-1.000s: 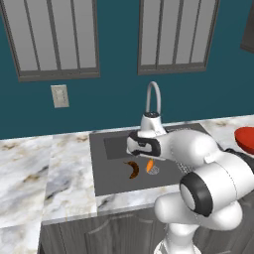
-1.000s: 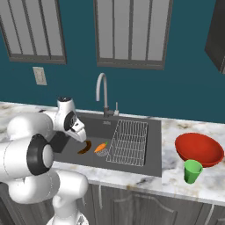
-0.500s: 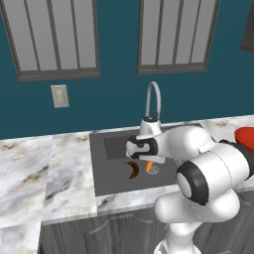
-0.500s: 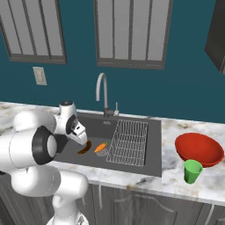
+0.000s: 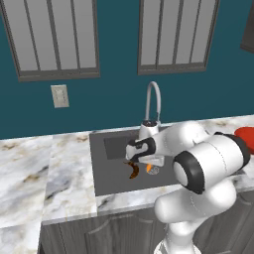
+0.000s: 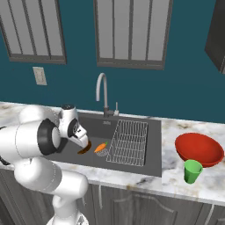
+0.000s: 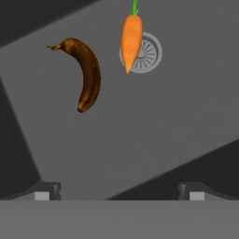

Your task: Remove the carrot and banana from the sink. Then move the bowl and cup from the counter to the sink for washing.

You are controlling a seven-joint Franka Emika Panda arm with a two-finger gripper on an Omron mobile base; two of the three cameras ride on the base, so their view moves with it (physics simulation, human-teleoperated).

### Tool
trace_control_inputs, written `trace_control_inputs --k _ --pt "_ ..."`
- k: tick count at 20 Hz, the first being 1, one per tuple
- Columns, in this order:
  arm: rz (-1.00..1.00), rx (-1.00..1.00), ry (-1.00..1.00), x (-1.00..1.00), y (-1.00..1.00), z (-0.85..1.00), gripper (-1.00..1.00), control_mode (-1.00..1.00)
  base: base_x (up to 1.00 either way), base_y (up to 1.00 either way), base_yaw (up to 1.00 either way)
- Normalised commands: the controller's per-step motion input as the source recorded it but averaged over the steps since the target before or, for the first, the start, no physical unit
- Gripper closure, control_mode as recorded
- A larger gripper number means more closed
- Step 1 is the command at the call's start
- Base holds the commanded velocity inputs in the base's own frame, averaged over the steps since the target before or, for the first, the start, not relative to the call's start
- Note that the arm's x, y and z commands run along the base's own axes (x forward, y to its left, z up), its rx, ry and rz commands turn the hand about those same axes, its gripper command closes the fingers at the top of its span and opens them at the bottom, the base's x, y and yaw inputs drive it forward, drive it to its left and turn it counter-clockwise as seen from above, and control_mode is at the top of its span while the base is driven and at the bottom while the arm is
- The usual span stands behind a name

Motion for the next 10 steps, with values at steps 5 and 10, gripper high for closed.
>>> trace_control_inputs --k 5,10 --pt "0.0 0.0 0.0 0.1 0.0 -0.2 -1.0 -1.0 0.0 0.0 0.0" --pt "0.0 0.0 0.0 0.1 0.0 -0.2 -1.0 -1.0 0.0 0.0 0.0"
